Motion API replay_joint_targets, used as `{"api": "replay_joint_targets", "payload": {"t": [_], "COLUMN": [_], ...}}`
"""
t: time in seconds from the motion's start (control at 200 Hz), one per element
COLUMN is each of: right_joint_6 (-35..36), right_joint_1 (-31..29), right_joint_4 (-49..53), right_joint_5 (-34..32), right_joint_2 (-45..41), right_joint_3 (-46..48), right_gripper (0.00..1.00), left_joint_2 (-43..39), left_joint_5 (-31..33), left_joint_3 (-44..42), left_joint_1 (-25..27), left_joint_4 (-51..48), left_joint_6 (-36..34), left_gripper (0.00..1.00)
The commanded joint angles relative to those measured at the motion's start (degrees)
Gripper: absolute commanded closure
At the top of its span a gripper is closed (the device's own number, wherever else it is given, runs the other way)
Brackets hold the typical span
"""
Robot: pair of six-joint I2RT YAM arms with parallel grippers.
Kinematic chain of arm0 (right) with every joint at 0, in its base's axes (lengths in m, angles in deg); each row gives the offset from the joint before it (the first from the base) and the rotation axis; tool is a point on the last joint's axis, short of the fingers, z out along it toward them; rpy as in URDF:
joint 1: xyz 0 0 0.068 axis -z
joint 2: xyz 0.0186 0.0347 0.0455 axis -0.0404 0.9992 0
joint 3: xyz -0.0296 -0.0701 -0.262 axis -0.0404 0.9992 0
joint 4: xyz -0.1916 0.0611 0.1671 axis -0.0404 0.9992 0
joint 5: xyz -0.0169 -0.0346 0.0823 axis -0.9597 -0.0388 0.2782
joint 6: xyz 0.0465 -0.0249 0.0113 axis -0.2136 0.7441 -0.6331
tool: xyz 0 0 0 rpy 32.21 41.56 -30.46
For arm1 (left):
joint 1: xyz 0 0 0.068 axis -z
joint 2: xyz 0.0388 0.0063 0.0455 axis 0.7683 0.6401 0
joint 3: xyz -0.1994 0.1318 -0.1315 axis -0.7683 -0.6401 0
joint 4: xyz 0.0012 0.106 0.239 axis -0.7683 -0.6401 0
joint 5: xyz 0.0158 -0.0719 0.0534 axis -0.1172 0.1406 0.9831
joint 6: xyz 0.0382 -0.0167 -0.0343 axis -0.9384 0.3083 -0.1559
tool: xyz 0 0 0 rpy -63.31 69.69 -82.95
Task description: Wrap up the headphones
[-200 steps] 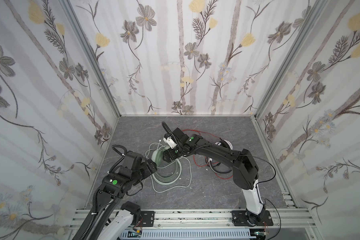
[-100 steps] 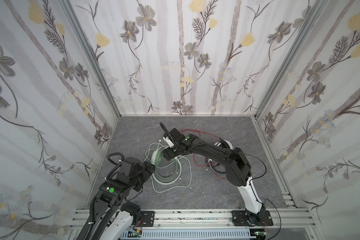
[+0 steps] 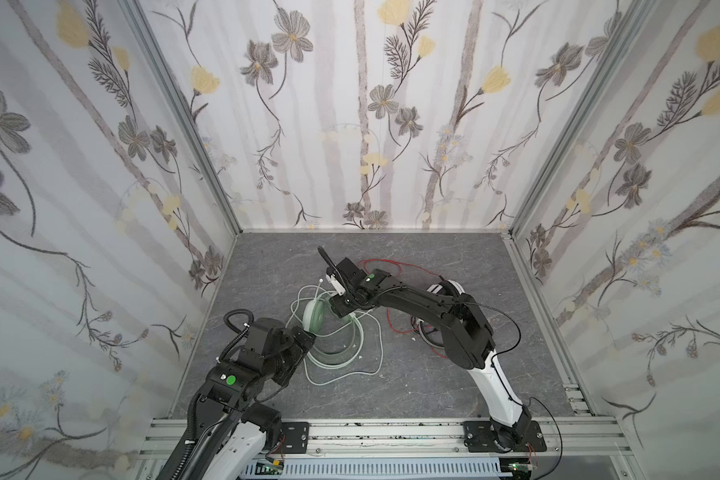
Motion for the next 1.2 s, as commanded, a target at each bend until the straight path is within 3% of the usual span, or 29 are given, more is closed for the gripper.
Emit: {"api": "replay_joint_targets", "payload": {"t": [0.0,0.04,0.25,0.395,0.759,1.024,1.199], "right_joint_6": [-2.6,-3.5,-10.4,-16.6,-31.9,-33.1,-29.9], "right_joint_1": [0.1,0.1,0.0,-1.0,-7.3,-8.3,-8.0], "right_joint_4": [-2.0,-1.8,-0.2,2.7,5.5,4.6,1.6], "right_joint_5": [-1.4,-1.7,-5.2,-12.6,-31.0,-33.9,-33.8], "right_joint_2": [-0.7,-1.4,-7.3,-13.1,-24.2,-28.9,-31.5], "right_joint_3": [-0.5,-0.4,0.3,0.6,9.1,15.9,18.9], "right_gripper": [0.62,0.67,0.67,0.64,0.7,0.77,0.76], "left_joint_2": [0.2,0.3,1.4,1.9,6.0,6.7,9.8], "left_joint_5": [1.5,1.4,0.4,1.0,1.3,2.1,7.2], "left_joint_3": [0.4,0.7,2.0,5.8,15.0,13.4,12.5], "left_joint_1": [-0.1,-0.1,0.0,0.2,0.7,3.6,8.8], "left_joint_4": [-1.2,-1.7,-6.1,-10.6,-15.7,-8.5,-5.5], "left_joint_6": [-1.3,-1.5,1.4,1.4,5.9,11.1,14.2], "left_gripper": [0.02,0.02,0.01,0.0,0.0,0.0,0.0]}}
